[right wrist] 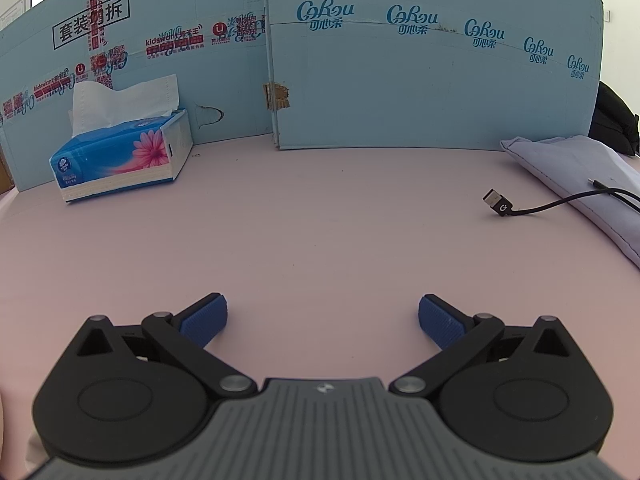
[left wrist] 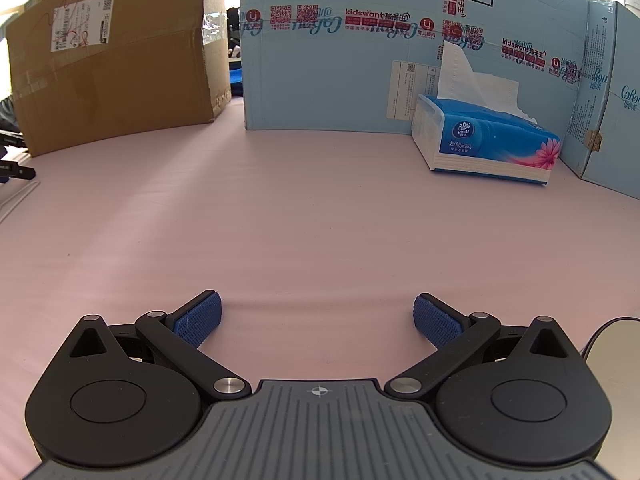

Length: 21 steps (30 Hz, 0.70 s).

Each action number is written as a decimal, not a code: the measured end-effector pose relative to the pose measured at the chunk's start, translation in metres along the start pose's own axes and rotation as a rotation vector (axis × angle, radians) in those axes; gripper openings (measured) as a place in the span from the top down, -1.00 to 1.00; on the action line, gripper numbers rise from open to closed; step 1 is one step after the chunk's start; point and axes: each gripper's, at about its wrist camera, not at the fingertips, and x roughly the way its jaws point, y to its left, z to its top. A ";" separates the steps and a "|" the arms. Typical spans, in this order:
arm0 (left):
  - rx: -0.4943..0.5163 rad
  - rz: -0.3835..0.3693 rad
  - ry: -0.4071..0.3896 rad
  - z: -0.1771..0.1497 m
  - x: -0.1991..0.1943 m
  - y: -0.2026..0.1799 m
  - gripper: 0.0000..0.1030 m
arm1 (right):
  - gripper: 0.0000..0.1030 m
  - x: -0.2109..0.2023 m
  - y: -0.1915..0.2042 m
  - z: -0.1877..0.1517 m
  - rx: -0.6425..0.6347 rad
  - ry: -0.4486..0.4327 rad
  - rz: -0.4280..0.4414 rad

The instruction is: Clean bowl

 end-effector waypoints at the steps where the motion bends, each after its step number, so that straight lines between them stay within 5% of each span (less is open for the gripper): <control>1: 0.000 0.000 0.000 0.000 0.000 0.000 -1.00 | -1.00 0.000 0.000 0.000 0.000 0.000 0.000; 21: 0.002 -0.001 0.001 0.001 0.001 0.000 -1.00 | -1.00 0.000 0.000 0.000 -0.001 0.000 0.000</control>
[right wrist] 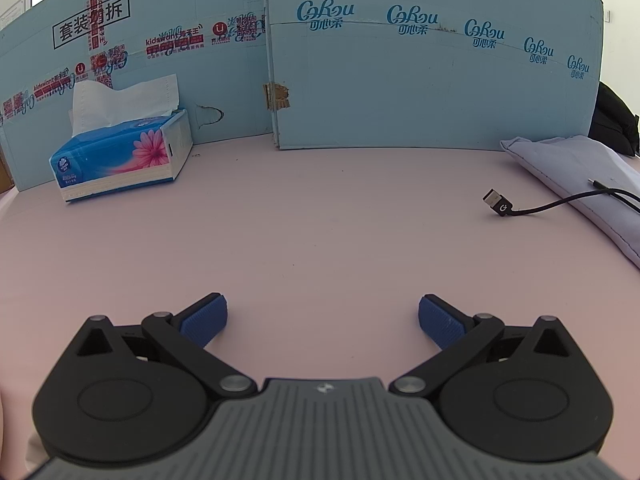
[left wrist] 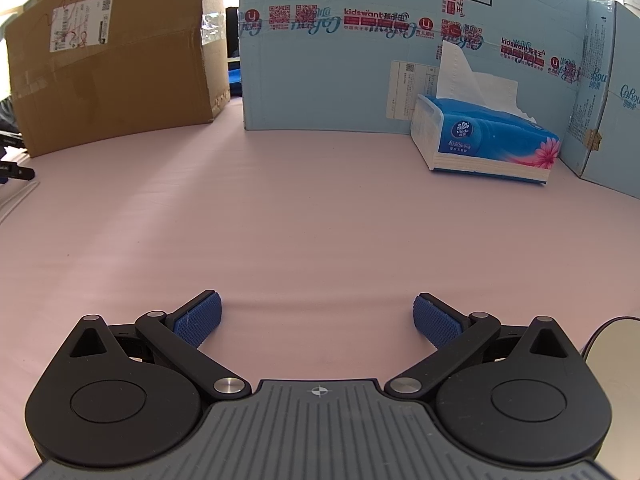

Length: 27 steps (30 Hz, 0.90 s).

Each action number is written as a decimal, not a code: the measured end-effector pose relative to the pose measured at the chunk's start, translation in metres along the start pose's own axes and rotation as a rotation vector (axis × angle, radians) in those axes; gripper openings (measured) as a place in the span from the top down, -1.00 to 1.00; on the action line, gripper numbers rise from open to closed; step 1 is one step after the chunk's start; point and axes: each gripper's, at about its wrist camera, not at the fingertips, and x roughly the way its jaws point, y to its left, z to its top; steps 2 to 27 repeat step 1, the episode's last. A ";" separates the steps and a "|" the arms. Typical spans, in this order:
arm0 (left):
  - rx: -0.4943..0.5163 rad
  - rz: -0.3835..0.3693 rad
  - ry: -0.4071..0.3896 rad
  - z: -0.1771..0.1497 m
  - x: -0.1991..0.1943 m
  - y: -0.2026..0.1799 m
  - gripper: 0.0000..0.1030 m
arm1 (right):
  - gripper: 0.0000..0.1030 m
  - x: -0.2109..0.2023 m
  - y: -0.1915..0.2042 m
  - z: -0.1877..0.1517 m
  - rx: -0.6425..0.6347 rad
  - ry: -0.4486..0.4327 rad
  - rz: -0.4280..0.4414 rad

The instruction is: Clean bowl

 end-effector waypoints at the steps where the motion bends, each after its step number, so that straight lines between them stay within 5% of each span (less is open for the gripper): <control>1: 0.000 0.000 0.000 0.000 0.000 0.000 -1.00 | -1.00 0.000 0.000 0.000 0.000 0.000 0.000; 27: 0.000 0.000 0.000 0.000 0.000 0.000 -1.00 | -1.00 0.000 0.000 0.000 0.000 0.000 0.000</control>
